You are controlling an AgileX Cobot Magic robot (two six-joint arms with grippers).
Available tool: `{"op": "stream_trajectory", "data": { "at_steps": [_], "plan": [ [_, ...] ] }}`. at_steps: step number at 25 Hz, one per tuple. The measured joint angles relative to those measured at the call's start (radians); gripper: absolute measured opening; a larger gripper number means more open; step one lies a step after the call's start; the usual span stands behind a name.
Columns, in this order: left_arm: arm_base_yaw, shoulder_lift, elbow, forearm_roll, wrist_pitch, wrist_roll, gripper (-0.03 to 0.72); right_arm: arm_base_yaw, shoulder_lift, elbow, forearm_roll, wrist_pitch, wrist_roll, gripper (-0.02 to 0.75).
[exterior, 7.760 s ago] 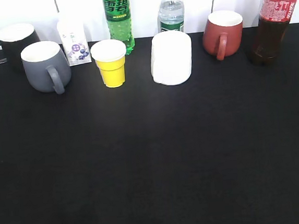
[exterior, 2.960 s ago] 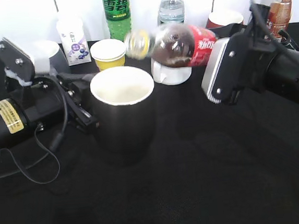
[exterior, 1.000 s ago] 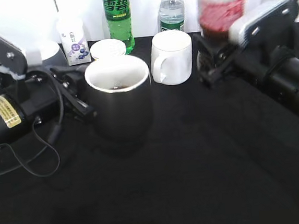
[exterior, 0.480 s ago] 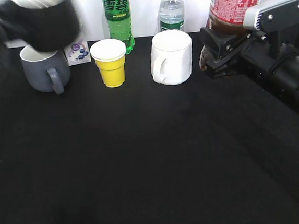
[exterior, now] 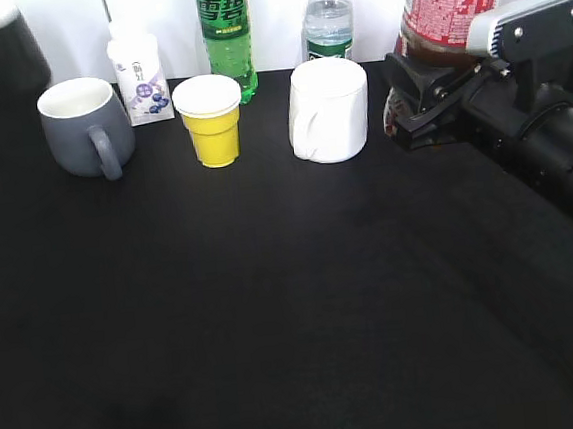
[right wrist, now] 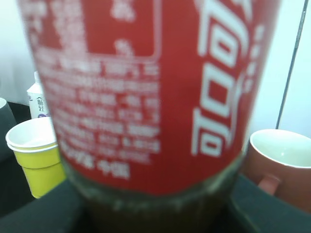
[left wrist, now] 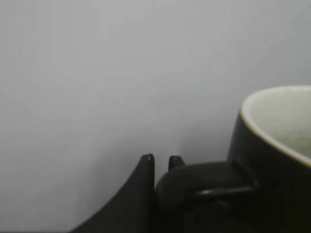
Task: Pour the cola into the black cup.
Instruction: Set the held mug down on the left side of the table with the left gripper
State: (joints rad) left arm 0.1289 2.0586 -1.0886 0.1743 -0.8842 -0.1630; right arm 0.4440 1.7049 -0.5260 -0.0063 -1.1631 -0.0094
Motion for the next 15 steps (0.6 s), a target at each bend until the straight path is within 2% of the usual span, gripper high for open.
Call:
{"op": "stream_trajectory", "data": {
  "at_steps": [5,10,11,13,15],
  "plan": [
    [-0.002,0.162,-0.109,0.007,-0.024,0.0,0.054,0.0,0.0,0.0,0.0,0.001,0.0,0.361],
    [-0.019,0.216,-0.124,0.023,-0.046,-0.006,0.067,0.0,0.0,0.0,0.014,0.001,0.0,0.357],
    [-0.019,0.217,-0.125,0.022,-0.054,-0.016,0.104,0.0,0.0,0.0,0.016,0.001,0.0,0.357],
    [-0.02,0.217,-0.127,0.02,-0.056,-0.023,0.237,0.0,0.0,0.0,0.022,0.001,0.0,0.357],
    [-0.021,0.205,-0.1,0.017,-0.065,-0.026,0.289,0.0,0.0,0.0,0.049,0.002,0.0,0.357]
  ]
}}
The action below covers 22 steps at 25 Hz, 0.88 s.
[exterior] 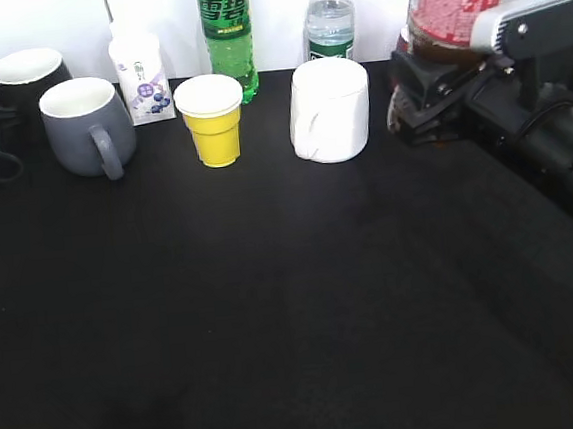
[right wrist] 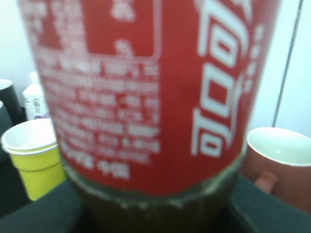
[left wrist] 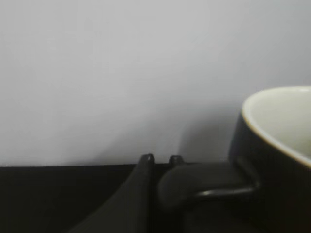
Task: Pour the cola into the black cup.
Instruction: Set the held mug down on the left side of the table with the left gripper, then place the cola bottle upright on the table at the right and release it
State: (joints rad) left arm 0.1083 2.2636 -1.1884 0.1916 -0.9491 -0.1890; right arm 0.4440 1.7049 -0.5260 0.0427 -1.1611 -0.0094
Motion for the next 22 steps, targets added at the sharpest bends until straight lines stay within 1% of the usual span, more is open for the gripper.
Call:
{"op": "stream_trajectory", "data": {
  "at_steps": [2,3,4,5,6,7,8,9,10,11,13,15,16,19,21,22],
  "plan": [
    [0.0,-0.052,0.091,-0.001,-0.026,0.0,0.295,-0.001,0.0,0.0,0.029,0.0,0.0,0.357],
    [0.0,-0.095,0.157,-0.001,-0.032,0.0,0.296,-0.009,0.0,0.0,0.033,-0.001,0.0,0.357],
    [-0.001,-0.139,0.225,0.0,-0.035,0.0,0.297,-0.032,0.0,0.0,0.031,-0.002,0.0,0.357],
    [-0.004,-0.196,0.307,0.0,-0.035,0.0,0.298,-0.076,-0.001,0.0,0.027,-0.002,0.0,0.357],
    [-0.006,-0.278,0.387,0.001,-0.034,0.0,0.298,-0.139,-0.007,0.0,0.013,-0.002,0.0,0.357],
    [-0.015,-0.366,0.463,0.003,-0.034,0.0,0.298,-0.219,-0.015,-0.001,-0.012,-0.002,0.001,0.357],
    [-0.029,-0.462,0.532,0.005,-0.039,0.0,0.298,-0.291,-0.018,-0.012,-0.068,0.002,0.009,0.357],
    [-0.045,-0.539,0.577,0.007,-0.035,0.0,0.298,-0.355,-0.018,-0.035,-0.097,0.024,0.017,0.357],
    [-0.067,-0.613,0.605,0.007,-0.003,0.0,0.298,-0.395,-0.01,-0.063,-0.125,0.049,0.02,0.357],
    [-0.101,-0.673,0.614,0.006,0.061,0.0,0.298,-0.423,0.016,-0.094,-0.141,0.053,0.022,0.357],
    [-0.177,-0.773,0.615,0.015,0.148,0.0,0.298,-0.443,0.1,-0.155,-0.152,0.053,0.053,0.357],
    [-0.24,-0.839,0.615,0.087,0.186,0.0,0.298,-0.446,0.216,-0.248,-0.16,0.051,0.099,0.357],
    [-0.268,-0.863,0.615,0.1,0.206,0.0,0.298,-0.448,0.272,-0.297,-0.161,0.051,0.104,0.357],
    [-0.309,-0.891,0.615,0.119,0.226,0.0,0.298,-0.45,0.411,-0.408,-0.184,0.043,0.108,0.357],
    [-0.31,-0.893,0.615,0.122,0.226,0.0,0.298,-0.452,0.486,-0.45,-0.205,0.027,0.108,0.357],
    [-0.31,-0.893,0.615,0.122,0.226,0.0,0.298,-0.452,0.515,-0.469,-0.224,-0.006,0.108,0.356]
  ]
}}
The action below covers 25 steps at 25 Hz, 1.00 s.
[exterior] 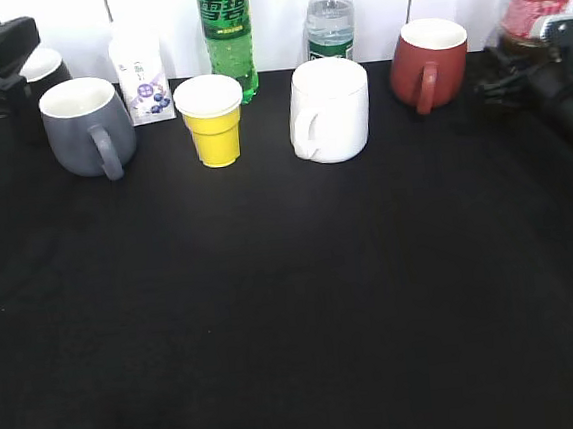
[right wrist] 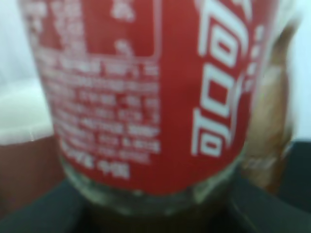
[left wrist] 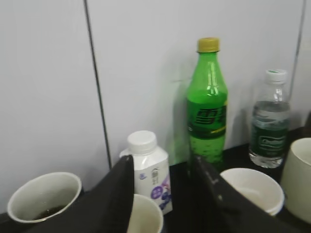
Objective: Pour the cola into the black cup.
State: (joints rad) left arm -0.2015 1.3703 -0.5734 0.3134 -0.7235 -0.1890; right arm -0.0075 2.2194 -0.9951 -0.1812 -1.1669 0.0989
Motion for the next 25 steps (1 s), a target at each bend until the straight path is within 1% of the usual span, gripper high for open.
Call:
{"op": "stream_trajectory", "data": {
  "at_steps": [2,3,5,6,7,9,11,14,16,17,18,19,21,22,23,24,25],
  "plan": [
    [0.0,0.0,0.0,0.0,0.001,0.0,0.298,0.0,0.03,-0.025,-0.01,-0.04,0.0,0.368],
    [0.0,0.0,0.0,0.0,0.002,0.0,0.298,0.0,0.033,-0.029,-0.011,-0.04,0.0,0.416],
    [0.0,0.0,0.0,0.0,0.001,0.0,0.298,0.0,0.034,-0.031,-0.018,-0.04,0.0,0.595],
    [0.0,0.0,0.0,0.0,0.001,0.0,0.298,0.0,0.034,-0.031,-0.019,-0.034,0.001,0.644],
    [0.0,0.0,0.0,0.0,0.001,0.0,0.298,0.0,0.028,-0.031,-0.019,-0.021,0.001,0.659],
    [0.0,0.0,0.0,0.0,0.001,-0.001,0.298,0.0,-0.008,-0.025,-0.022,0.035,0.002,0.662],
    [0.0,0.0,0.0,0.0,0.001,-0.004,0.298,0.0,-0.041,0.015,-0.022,0.052,0.002,0.662],
    [0.0,0.0,0.0,0.0,0.001,-0.004,0.298,0.0,-0.104,0.142,-0.02,0.055,0.002,0.661],
    [0.0,-0.006,0.0,0.0,0.007,-0.03,0.298,0.0,-0.215,0.229,-0.022,0.078,0.002,0.661],
    [0.0,-0.024,0.0,0.0,0.031,-0.051,0.298,0.0,-0.3,0.255,-0.038,0.152,0.018,0.659],
    [0.0,-0.054,0.0,0.0,0.087,-0.06,0.298,0.0,-0.408,0.26,-0.067,0.314,0.067,0.658],
    [0.0,-0.092,0.0,0.0,0.179,-0.076,0.298,0.0,-0.51,0.26,-0.123,0.501,0.136,0.655],
    [-0.019,-0.187,-0.012,0.001,0.497,-0.102,0.298,0.001,-0.698,0.26,-0.265,0.907,0.301,0.618],
    [-0.042,-0.233,-0.027,-0.005,0.677,-0.105,0.298,0.011,-0.773,0.26,-0.296,1.089,0.338,0.594],
    [-0.068,-0.269,-0.036,-0.034,0.872,-0.105,0.298,0.025,-0.843,0.261,-0.301,1.266,0.35,0.584],
    [-0.093,-0.302,-0.039,-0.077,1.029,-0.105,0.298,0.047,-0.895,0.261,-0.295,1.412,0.349,0.581],
    [-0.112,-0.331,-0.039,-0.118,1.175,-0.105,0.302,0.081,-0.947,0.261,-0.237,1.543,0.279,0.58]
  ]
}}
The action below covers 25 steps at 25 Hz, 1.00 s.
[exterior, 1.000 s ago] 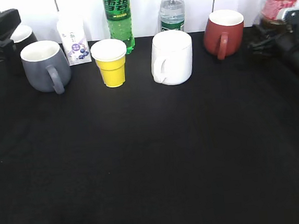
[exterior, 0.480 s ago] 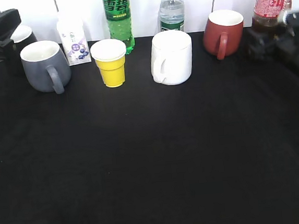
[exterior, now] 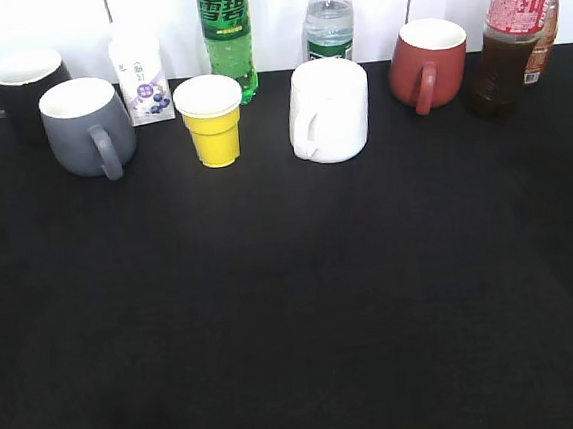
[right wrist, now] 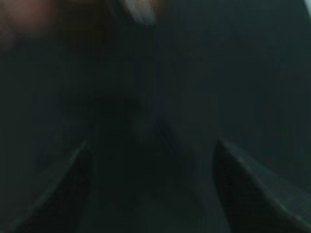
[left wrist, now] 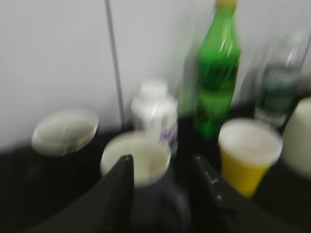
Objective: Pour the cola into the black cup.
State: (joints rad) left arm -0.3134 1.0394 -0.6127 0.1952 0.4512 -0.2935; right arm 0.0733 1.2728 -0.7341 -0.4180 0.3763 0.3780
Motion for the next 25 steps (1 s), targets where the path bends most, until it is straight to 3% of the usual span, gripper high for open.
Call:
{"op": "stream_trajectory", "data": {
  "at_steps": [2,4,9,14,25],
  "plan": [
    [-0.03,-0.082,0.0,-0.059,0.193,0.015,0.374,0.057,-0.095,0.0,0.291,0.162,-0.263,0.577],
    [-0.043,-0.218,0.0,-0.091,0.333,0.034,0.452,0.08,-0.222,0.0,0.428,0.31,-0.357,0.577],
    [-0.044,-0.651,-0.001,-0.155,0.654,0.124,0.475,0.081,-0.655,0.074,0.476,0.586,-0.399,0.576],
    [-0.045,-0.868,0.065,-0.101,0.665,0.135,0.475,0.081,-1.094,0.209,0.476,0.642,-0.4,0.571],
    [-0.045,-0.869,0.091,-0.1,0.622,0.135,0.475,0.081,-1.134,0.227,0.476,0.659,-0.4,0.566]
  ]
}}
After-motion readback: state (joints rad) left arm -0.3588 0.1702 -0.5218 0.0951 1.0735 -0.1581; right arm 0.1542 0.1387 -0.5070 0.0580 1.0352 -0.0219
